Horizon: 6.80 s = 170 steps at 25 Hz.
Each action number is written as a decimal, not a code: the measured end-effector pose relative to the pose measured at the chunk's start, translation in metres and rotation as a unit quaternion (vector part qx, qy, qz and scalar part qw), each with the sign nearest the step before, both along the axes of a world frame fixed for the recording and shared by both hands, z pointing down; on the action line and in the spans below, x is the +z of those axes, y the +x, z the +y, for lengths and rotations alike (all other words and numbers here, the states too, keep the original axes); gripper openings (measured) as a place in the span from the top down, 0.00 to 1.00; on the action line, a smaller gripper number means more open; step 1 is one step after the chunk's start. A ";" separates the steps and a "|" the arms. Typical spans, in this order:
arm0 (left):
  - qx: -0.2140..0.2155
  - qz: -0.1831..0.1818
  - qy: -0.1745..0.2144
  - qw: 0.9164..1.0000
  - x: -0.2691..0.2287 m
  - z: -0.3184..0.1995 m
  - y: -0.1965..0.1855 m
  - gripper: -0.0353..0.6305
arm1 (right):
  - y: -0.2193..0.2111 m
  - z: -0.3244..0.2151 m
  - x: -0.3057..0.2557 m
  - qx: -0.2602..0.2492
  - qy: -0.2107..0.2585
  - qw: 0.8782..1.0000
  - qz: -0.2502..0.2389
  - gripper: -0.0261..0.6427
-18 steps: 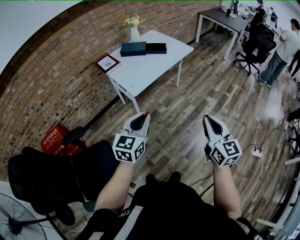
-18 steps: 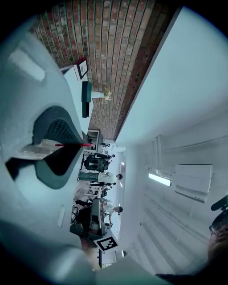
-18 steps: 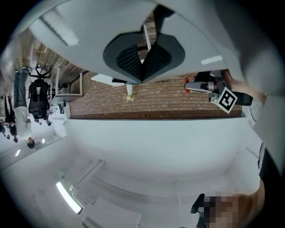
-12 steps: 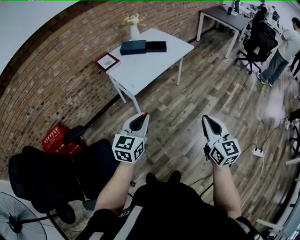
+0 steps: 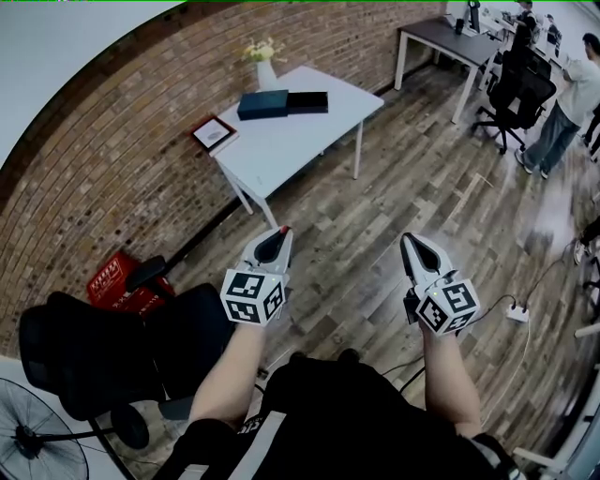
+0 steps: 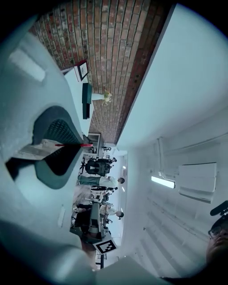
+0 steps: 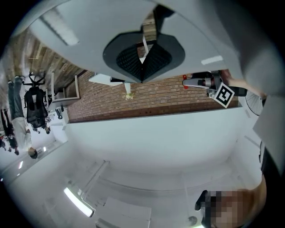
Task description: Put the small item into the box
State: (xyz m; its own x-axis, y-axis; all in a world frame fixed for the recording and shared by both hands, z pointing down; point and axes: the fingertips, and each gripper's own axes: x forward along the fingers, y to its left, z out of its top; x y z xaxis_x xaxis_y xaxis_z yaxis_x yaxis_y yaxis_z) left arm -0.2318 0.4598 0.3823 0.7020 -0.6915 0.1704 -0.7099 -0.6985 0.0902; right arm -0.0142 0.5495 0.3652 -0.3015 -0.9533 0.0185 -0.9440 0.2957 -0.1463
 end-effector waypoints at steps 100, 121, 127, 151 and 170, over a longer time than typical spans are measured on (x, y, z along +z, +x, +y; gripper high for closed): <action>-0.060 0.018 -0.070 0.996 0.052 -0.720 0.191 0.92 | 0.176 -0.769 0.083 -0.126 -0.154 0.980 -0.015 0.96; -0.076 0.003 -0.132 0.988 0.102 -0.802 0.208 0.92 | 0.143 -0.877 0.109 -0.198 -0.192 0.961 -0.028 0.96; -0.077 -0.031 -0.178 0.981 0.142 -0.815 0.220 0.92 | 0.158 -0.892 0.132 -0.206 -0.215 0.954 -0.043 0.96; -0.033 -0.161 -0.299 0.940 0.264 -0.832 0.224 0.92 | 0.163 -0.903 0.164 -0.213 -0.259 0.941 -0.046 0.96; 0.084 -0.334 -0.251 0.905 0.302 -0.823 0.243 0.92 | 0.174 -0.890 0.172 -0.204 -0.270 0.940 -0.046 0.96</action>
